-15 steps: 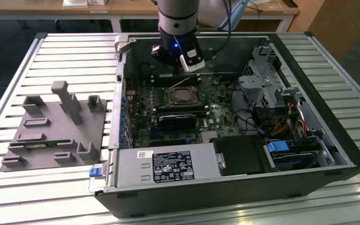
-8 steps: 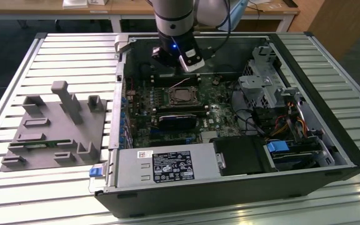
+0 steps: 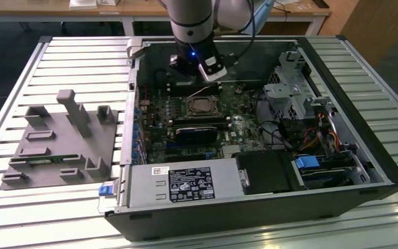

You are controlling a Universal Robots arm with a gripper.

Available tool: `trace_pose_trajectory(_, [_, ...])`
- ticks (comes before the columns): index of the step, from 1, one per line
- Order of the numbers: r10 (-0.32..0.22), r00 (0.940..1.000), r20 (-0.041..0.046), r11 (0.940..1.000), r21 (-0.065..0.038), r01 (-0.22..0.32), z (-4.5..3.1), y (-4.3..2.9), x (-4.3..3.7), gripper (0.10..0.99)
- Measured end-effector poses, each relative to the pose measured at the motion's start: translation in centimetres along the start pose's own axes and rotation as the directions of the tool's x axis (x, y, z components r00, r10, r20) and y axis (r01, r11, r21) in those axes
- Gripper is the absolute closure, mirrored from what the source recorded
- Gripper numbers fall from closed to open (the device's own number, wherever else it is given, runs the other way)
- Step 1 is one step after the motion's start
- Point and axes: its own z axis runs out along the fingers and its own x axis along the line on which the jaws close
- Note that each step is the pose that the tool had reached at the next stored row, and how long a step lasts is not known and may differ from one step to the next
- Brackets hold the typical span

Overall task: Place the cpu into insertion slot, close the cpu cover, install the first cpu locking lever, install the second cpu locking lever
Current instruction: 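Install the first cpu locking lever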

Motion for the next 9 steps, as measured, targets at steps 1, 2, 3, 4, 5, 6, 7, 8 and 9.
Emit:
trace_pose_trajectory(1, [-0.002, 1.0, 0.0059, 1.0, -0.001, 0.002, 0.06, -0.02, 0.01, 0.98])
trace_pose_trajectory(2, [-0.004, 0.9999, 0.0118, 1.0, -0.002, 0.004, 0.11, -0.03, 0.01, 0.98])
trace_pose_trajectory(3, [-0.006, 0.9998, 0.0173, 1.0, -0.003, 0.006, 0.16, -0.05, 0.02, 0.98])
trace_pose_trajectory(4, [-0.008, 0.9997, 0.022, 1.0, -0.005, 0.008, 0.23, -0.07, 0.02, 0.98])
trace_pose_trajectory(5, [-0.01, 0.9996, 0.026, 0.9999, -0.005, 0.01, 0.31, -0.09, 0.03, 0.98])
trace_pose_trajectory(6, [-0.011, 0.9995, 0.0295, 0.9999, -0.006, 0.011, 0.4, -0.11, 0.05, 0.98])
trace_pose_trajectory(7, [-0.012, 0.9994, 0.0325, 0.9999, -0.006, 0.012, 0.5, -0.15, 0.06, 0.98])
trace_pose_trajectory(8, [-0.013, 0.9993, 0.0355, 0.9999, -0.005, 0.013, 0.6, -0.18, 0.08, 0.98])
trace_pose_trajectory(9, [-0.014, 0.9992, 0.0382, 0.9999, -0.003, 0.014, 0.68, -0.21, 0.09, 0.98])
